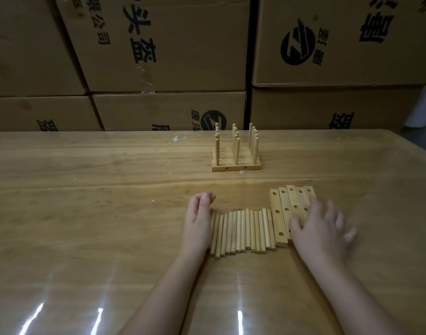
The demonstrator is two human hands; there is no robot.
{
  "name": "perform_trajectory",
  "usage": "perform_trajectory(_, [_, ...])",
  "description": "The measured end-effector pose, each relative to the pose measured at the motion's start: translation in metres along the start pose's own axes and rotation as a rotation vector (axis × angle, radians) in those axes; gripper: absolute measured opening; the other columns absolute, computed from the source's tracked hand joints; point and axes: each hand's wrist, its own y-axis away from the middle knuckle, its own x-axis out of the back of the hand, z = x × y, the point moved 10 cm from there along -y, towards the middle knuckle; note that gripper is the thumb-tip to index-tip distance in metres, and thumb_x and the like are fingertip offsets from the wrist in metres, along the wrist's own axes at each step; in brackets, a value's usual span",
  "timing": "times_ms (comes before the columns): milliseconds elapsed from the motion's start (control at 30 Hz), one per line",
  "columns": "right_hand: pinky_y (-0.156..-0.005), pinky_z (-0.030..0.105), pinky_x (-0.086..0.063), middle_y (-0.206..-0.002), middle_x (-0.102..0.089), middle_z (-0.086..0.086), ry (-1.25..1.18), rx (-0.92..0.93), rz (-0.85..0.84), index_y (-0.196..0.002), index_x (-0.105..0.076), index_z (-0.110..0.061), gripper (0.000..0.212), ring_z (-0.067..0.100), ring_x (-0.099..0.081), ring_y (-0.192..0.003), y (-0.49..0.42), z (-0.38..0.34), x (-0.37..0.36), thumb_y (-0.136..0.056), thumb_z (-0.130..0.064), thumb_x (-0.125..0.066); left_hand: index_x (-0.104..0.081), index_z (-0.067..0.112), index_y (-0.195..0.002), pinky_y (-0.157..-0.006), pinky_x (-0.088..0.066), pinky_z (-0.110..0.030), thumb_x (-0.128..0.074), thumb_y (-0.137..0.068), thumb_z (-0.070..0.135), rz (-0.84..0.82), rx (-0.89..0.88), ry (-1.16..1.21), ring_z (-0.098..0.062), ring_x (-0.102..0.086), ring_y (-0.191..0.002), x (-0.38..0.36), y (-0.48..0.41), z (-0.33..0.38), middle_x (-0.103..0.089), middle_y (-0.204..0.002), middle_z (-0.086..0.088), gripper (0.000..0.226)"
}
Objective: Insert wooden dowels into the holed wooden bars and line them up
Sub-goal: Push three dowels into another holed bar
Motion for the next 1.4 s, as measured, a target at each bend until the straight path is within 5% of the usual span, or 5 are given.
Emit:
perform_trajectory(533, [-0.1,0.044,-0.036,-0.133,-0.048,0.006,-0.34,0.029,0.159,-0.125,-0.052,-0.018,0.032,0.029,-0.046,-0.118,-0.003,0.002,0.014,-0.093,-0.012,-0.048,-0.068,0.015,-0.082,-0.069,-0.049,-0.018,-0.049,-0.097,0.023,-0.076,0.045,0.043,-0.004,-0.063,-0.067,-0.009,-0.006,-0.002,-0.067,-0.067,0.005,0.025])
perform_trajectory(767, [-0.08,0.027,-0.044,-0.13,-0.048,0.006,-0.693,-0.08,0.222,-0.116,-0.057,-0.019,0.032,0.021,-0.053,-0.109,-0.011,0.023,0.016,-0.089,-0.003,-0.054,-0.068,0.021,-0.082,-0.073,-0.044,-0.025,-0.05,-0.097,0.025,-0.094,0.03,0.011,-0.002,-0.062,-0.068,-0.01,-0.003,0.0,-0.066,-0.065,0.01,0.024])
perform_trajectory(967, [-0.049,0.011,-0.046,-0.091,-0.059,-0.011,-1.139,-0.05,0.277,-0.107,-0.054,-0.028,0.022,-0.003,-0.062,-0.073,-0.003,0.017,0.022,-0.093,-0.012,-0.052,-0.069,0.018,-0.084,-0.073,-0.043,-0.021,-0.05,-0.096,0.025,-0.117,0.025,-0.009,0.002,-0.061,-0.069,-0.014,-0.003,0.001,-0.065,-0.064,0.011,0.023])
perform_trajectory(1133, [-0.077,0.018,-0.051,-0.107,-0.057,0.0,-1.063,0.246,0.247,-0.092,-0.062,-0.022,0.019,0.009,-0.059,-0.095,0.01,-0.023,0.038,-0.088,-0.004,-0.056,-0.067,0.023,-0.088,-0.065,-0.049,-0.012,-0.058,-0.092,0.026,-0.205,-0.024,-0.076,-0.007,-0.062,-0.073,-0.021,0.0,0.003,-0.067,-0.078,0.001,0.011])
perform_trajectory(1400, [-0.08,0.011,-0.047,-0.102,-0.057,-0.016,-1.09,0.509,-0.134,-0.099,-0.064,-0.028,0.024,-0.002,-0.057,-0.098,0.051,-0.088,0.011,-0.088,-0.007,-0.057,-0.068,0.032,-0.1,-0.075,-0.054,-0.021,-0.063,-0.083,0.039,-0.294,-0.089,-0.052,-0.009,-0.066,-0.084,-0.032,0.001,0.006,-0.072,-0.092,0.007,0.02])
